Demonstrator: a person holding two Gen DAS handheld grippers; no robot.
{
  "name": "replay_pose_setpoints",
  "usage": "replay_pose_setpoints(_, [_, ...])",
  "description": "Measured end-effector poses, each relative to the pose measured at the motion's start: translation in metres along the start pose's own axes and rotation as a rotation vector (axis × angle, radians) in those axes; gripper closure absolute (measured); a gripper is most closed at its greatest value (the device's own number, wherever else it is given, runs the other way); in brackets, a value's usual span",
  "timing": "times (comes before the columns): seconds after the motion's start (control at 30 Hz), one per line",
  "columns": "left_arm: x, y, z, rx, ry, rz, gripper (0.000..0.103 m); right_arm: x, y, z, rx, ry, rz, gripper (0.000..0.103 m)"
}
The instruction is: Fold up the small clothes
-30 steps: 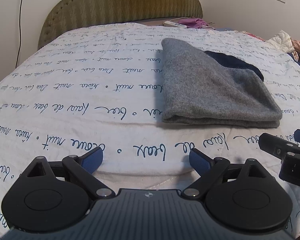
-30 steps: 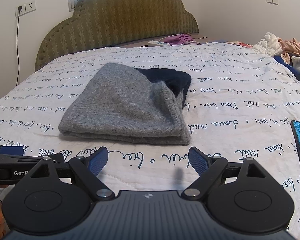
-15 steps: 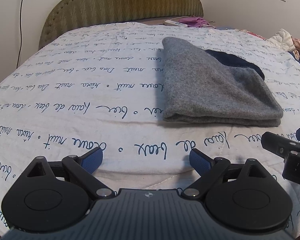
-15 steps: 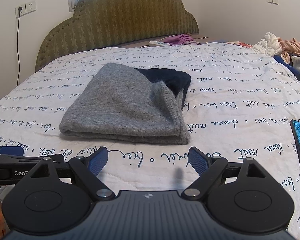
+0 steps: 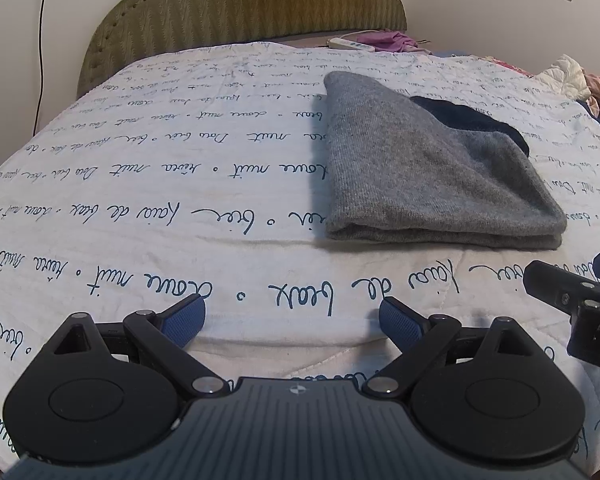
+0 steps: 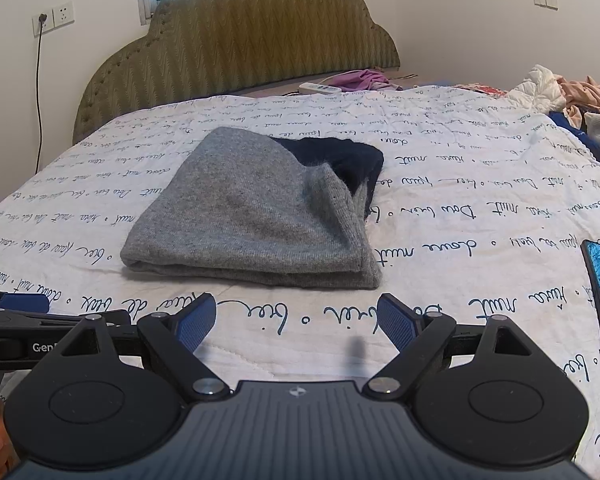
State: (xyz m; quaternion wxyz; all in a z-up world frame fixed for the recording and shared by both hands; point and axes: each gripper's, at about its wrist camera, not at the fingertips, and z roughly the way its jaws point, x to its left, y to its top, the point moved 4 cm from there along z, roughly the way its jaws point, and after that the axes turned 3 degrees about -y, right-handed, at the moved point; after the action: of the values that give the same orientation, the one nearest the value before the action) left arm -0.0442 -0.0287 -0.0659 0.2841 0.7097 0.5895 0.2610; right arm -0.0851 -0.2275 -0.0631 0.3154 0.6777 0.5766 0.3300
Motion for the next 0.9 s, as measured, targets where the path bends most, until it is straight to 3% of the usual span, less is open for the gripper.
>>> replay_pose_setpoints(0.9, [0.0007, 0.0, -0.0007, 0.003, 0.0, -0.001, 0.008, -0.0002, -0.0004, -0.0006, 0.002, 0.013, 0.002, 0.015])
